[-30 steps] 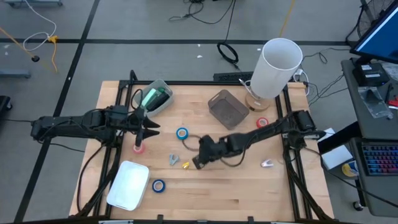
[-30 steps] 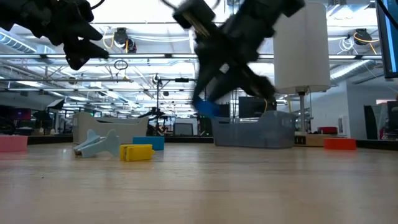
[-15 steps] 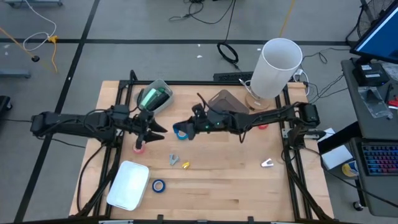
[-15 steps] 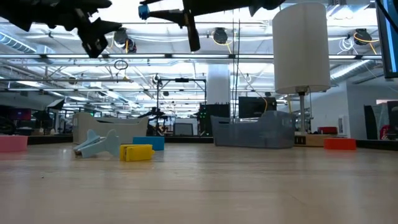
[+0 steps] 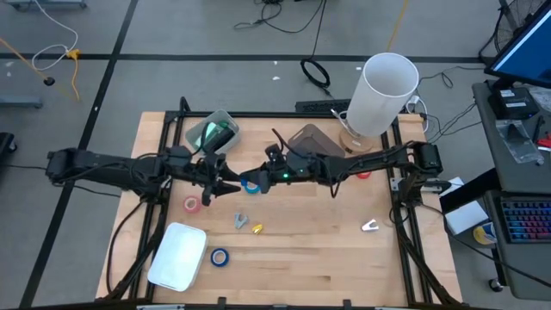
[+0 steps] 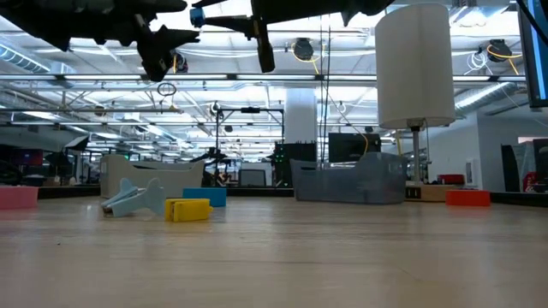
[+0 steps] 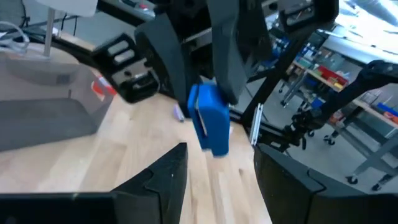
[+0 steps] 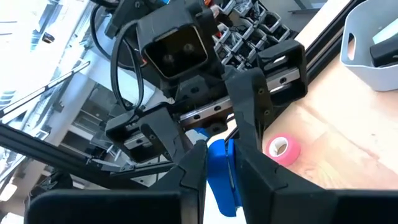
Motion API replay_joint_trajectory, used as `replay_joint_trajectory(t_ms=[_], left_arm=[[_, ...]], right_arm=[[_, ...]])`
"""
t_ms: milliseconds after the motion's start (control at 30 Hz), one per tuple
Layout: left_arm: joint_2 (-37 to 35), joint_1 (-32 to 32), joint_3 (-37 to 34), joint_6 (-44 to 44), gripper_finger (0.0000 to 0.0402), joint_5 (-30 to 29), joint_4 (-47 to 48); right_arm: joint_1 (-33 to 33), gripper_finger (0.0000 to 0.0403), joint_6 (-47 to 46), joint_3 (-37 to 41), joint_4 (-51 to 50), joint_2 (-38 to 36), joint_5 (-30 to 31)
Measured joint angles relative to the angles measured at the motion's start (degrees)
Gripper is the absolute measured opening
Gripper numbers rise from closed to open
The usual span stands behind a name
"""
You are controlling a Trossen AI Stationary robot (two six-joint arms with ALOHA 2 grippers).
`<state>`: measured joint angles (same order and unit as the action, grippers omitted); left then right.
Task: Pick and place Stapler, Stapler remover, tape
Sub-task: Put the blue stapler into the gray bin
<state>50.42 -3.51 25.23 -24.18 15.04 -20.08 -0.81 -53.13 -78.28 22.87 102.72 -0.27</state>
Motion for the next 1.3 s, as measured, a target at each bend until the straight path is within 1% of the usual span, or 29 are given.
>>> replay_joint_trajectory(t_ms=[200,367,667,800,933,1067,1167,1233,1300], left_arm=[[1.04,0.00,0.00,-1.86,0.0186,2.66,-2.20],[1.07,-0.07,-0.02,-2.08,0.0186,2.56,-4.35],[1.29,-0.07,-0.01,-2.32,0.0186,1.24,-5.26],[3.16,-0.04,0.02,-3.07,0.0186,1.33,-8.22],[5.85,-0.04,0.73,-3.35,0.0186,1.47,-8.98],[7.46,-0.22,1.35,-3.62,0.0186,3.30,-11.40],[7.69,-0.72,1.42,-4.44,0.0170,4.48,-11.45],[7.70,-1.09,1.42,-4.57,0.0145,5.09,-11.43],[7.71,-1.45,1.42,-4.70,0.0112,5.59,-11.42]], right_arm=[[-0.03,0.0055,0.33,0.00,-1.86,-0.02,-0.20],[-0.06,0.0055,0.30,-0.02,-1.44,-0.09,-0.18],[-0.06,0.0055,0.34,-0.02,-0.69,-0.09,0.34],[-0.06,0.0055,0.30,-0.02,0.10,-0.09,0.57],[-0.03,0.0055,0.30,-0.02,0.67,-0.04,1.28],[-0.06,0.0055,0.75,-0.02,0.58,-0.04,1.70],[-0.08,0.0055,1.07,-0.02,0.50,-0.04,1.62],[-0.08,0.0055,1.10,-0.02,0.59,-0.03,1.50],[-0.11,0.0055,1.10,-0.04,0.74,-0.04,1.41]])
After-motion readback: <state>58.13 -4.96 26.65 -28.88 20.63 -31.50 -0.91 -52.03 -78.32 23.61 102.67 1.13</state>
